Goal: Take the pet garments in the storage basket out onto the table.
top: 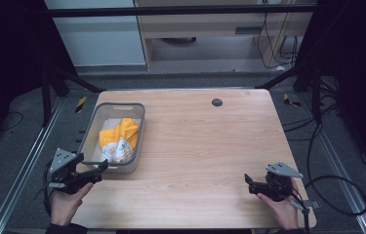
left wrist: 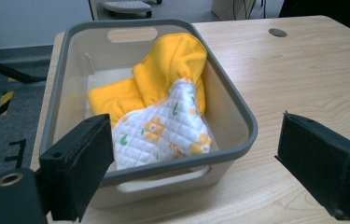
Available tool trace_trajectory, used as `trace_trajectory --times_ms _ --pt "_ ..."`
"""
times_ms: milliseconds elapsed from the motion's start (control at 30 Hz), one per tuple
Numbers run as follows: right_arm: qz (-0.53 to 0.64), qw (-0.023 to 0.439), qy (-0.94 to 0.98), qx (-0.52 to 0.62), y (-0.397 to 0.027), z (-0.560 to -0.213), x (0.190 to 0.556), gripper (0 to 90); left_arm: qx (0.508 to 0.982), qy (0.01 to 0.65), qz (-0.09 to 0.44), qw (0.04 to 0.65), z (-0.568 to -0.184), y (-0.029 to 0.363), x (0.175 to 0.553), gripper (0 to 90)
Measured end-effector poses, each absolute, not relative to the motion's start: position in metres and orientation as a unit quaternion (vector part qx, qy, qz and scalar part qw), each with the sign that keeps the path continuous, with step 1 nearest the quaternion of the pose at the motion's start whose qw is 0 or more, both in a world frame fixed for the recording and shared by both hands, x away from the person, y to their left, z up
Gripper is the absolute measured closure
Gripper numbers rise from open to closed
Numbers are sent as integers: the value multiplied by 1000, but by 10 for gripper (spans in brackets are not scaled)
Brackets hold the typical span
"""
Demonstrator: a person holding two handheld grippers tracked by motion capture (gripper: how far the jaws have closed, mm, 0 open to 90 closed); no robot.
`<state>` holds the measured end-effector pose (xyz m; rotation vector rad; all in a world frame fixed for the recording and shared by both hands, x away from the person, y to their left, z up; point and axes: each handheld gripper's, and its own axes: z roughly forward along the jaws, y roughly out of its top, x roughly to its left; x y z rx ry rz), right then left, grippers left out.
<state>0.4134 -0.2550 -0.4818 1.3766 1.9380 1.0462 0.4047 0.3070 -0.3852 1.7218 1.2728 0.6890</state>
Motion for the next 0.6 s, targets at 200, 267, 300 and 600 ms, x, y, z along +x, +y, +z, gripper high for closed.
trace_trajectory --times_ms 200,267,300,600 --pt "389 271 719 509 -255 -482 413 70 694 501 279 435 -377 300 413 101" --pt "390 271 719 508 -255 -482 413 70 696 500 279 434 -377 299 414 101" --pt "391 269 718 510 -254 -482 413 70 698 498 278 432 -376 297 418 101" --pt "392 273 719 505 -254 -484 413 79 708 498 271 421 -377 290 439 99"
